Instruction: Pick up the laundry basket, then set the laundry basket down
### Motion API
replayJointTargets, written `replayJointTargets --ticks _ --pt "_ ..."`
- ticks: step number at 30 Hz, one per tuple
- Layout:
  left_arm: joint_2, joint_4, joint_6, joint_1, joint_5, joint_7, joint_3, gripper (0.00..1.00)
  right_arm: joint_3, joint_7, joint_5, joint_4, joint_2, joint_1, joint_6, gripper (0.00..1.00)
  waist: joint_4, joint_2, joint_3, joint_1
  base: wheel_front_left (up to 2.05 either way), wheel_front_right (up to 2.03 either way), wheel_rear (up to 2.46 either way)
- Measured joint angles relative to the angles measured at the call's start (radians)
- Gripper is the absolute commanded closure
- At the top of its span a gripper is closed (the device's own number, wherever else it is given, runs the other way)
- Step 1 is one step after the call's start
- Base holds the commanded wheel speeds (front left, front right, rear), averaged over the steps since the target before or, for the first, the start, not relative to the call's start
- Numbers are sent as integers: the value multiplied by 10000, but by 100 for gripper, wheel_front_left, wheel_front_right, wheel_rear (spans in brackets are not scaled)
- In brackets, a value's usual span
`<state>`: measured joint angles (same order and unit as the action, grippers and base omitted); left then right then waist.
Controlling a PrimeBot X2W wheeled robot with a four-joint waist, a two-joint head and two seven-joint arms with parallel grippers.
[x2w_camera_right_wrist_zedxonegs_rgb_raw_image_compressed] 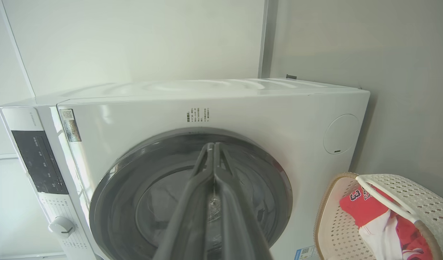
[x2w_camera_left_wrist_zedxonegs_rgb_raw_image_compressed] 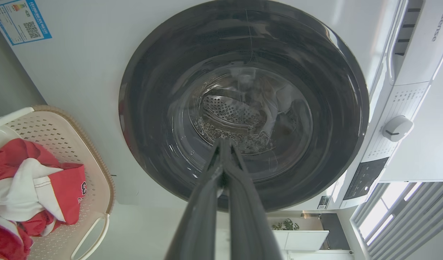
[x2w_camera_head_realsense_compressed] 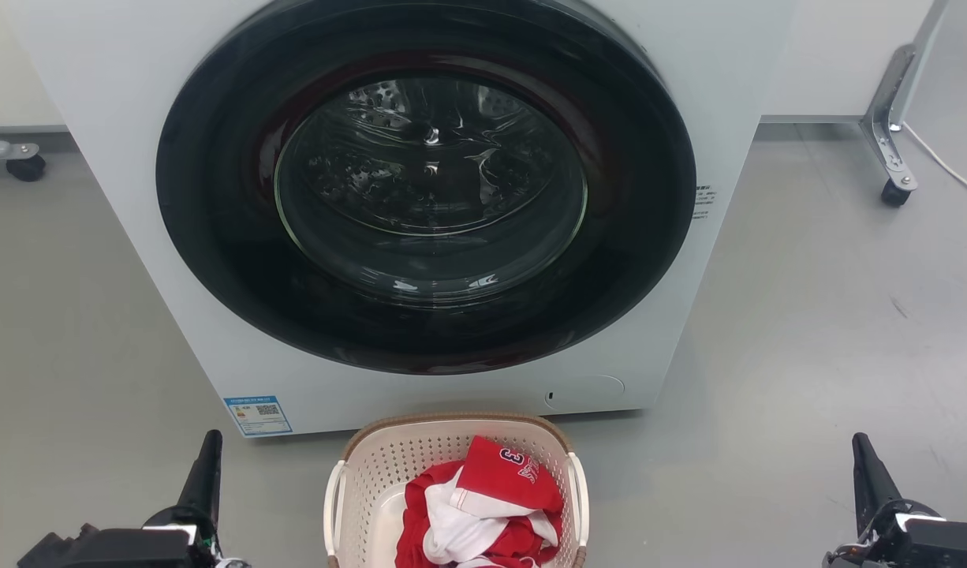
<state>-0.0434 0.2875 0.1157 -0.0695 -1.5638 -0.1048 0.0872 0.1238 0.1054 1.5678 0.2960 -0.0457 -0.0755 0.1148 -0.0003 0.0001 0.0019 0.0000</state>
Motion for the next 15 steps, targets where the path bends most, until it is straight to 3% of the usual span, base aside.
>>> replayJointTargets --ticks 15 --pt "17 58 79 -83 -370 -86 35 100 84 79 282 31 15 -170 56 100 3 0 -2 0 0 0 0"
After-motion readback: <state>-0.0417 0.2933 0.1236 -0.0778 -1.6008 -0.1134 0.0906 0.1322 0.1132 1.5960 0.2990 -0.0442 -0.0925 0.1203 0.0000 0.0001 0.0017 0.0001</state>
